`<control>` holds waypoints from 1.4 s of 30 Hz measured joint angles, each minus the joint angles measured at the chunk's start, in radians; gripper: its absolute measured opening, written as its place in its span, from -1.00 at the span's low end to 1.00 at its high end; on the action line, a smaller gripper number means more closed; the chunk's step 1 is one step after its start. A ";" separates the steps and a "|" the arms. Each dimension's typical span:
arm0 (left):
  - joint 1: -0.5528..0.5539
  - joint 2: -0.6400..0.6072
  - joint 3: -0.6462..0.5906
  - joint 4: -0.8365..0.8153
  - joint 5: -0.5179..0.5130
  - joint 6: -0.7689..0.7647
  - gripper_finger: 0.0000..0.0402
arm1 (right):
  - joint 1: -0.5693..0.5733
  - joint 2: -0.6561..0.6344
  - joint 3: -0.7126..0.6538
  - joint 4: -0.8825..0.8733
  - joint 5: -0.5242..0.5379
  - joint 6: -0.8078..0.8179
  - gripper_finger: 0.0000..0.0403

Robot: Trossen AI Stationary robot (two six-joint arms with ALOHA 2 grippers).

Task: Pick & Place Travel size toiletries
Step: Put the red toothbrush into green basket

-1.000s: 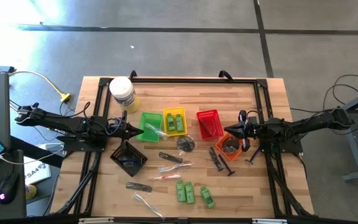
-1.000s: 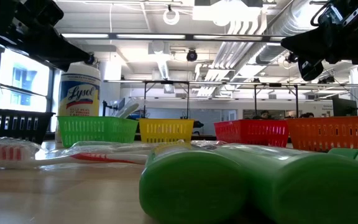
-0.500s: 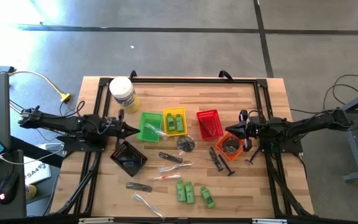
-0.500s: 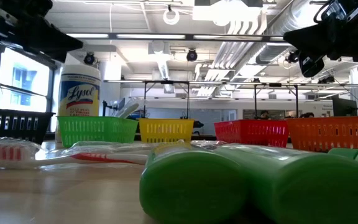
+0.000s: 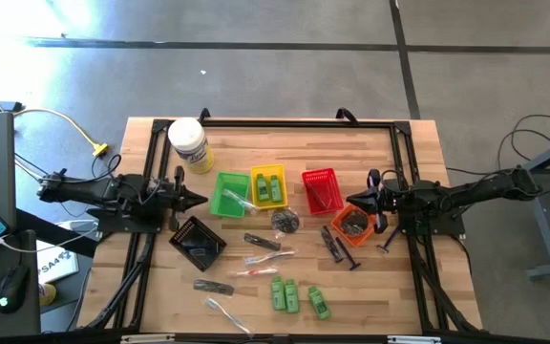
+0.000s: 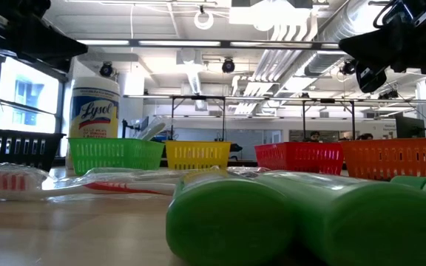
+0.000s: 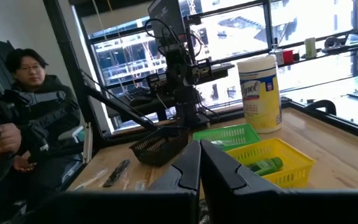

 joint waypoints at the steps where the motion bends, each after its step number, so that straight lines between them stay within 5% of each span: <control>1: 0.000 0.003 0.000 0.000 0.003 0.008 -1.00 | 0.000 0.000 0.000 0.000 -0.009 0.001 -0.99; 12: 0.000 0.033 0.000 0.002 0.129 0.000 -1.00 | 0.000 0.000 0.000 0.001 -0.014 0.009 -0.99; 42: 0.000 0.032 0.000 0.038 0.132 -0.050 -1.00 | 0.000 0.023 0.000 -0.013 -0.013 0.059 -0.99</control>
